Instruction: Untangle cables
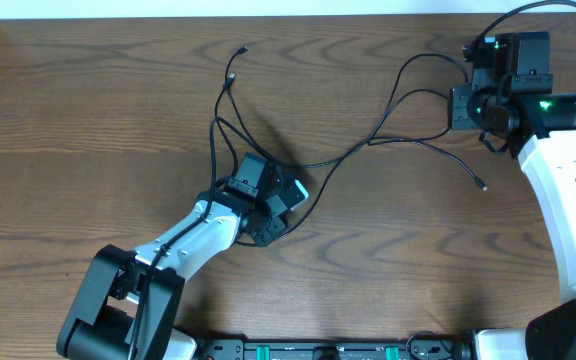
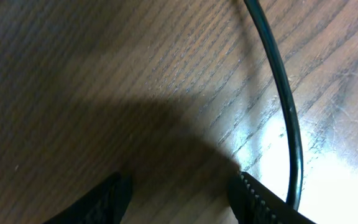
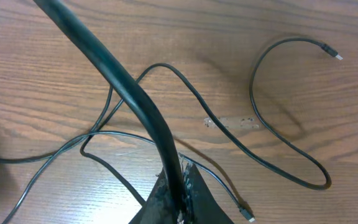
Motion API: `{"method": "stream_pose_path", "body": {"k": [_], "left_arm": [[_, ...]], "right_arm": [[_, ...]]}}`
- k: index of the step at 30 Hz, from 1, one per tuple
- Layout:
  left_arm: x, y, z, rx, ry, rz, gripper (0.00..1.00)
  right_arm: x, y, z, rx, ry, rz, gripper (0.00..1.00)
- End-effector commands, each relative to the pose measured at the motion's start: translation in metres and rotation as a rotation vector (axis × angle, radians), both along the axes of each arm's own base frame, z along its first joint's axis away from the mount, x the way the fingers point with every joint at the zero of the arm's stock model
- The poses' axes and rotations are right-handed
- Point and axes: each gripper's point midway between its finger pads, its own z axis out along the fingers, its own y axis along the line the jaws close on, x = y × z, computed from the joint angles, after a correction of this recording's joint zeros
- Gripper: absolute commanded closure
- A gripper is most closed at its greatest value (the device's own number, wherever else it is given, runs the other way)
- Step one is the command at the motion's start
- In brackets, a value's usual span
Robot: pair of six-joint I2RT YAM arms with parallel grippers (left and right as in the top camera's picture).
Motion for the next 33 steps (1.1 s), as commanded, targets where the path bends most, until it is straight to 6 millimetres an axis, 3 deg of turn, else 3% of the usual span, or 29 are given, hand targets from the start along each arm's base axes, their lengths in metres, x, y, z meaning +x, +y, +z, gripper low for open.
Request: {"method": "stream_pose_path", "body": {"k": [1,7,15,17,19,21,22,23,33], "left_arm": [[-0.004,-0.003,-0.005,-0.006,0.026,-0.023,0.46],[0.009,-0.010,0.009,-0.042,-0.042,-0.026,0.46],[0.028,-0.019,0.066,-0.124,-0.217,-0.028,0.46],[0.029,-0.020,0.083,-0.146,-0.263,-0.028,0.46],[0.026,-0.021,0.088,-0.159,-0.264,-0.034,0.46],[0.016,-0.024,0.087,-0.179,-0.225,-0.051,0.46],[0.012,-0.023,0.084,-0.178,-0.203,-0.054,0.46],[0.008,-0.022,0.080,-0.169,-0.183,-0.056,0.46],[-0.016,-0.018,0.052,-0.137,-0.042,-0.076,0.50]], "right_arm": [[0.000,0.004,0.017,0.000,-0.041,0.020,0.99],[0.001,0.003,0.018,-0.010,-0.048,0.021,0.97],[0.007,-0.010,0.005,-0.053,-0.025,-0.020,0.98],[0.009,-0.010,-0.001,-0.054,-0.009,-0.020,0.82],[0.009,-0.010,-0.004,-0.054,-0.003,-0.019,0.51],[0.009,-0.010,-0.004,-0.055,-0.001,-0.019,0.12],[0.010,-0.010,-0.004,-0.054,-0.002,-0.019,0.05],[0.010,-0.010,-0.004,-0.055,-0.002,-0.019,0.01],[0.008,-0.014,-0.005,-0.055,0.006,-0.028,0.01]]}}
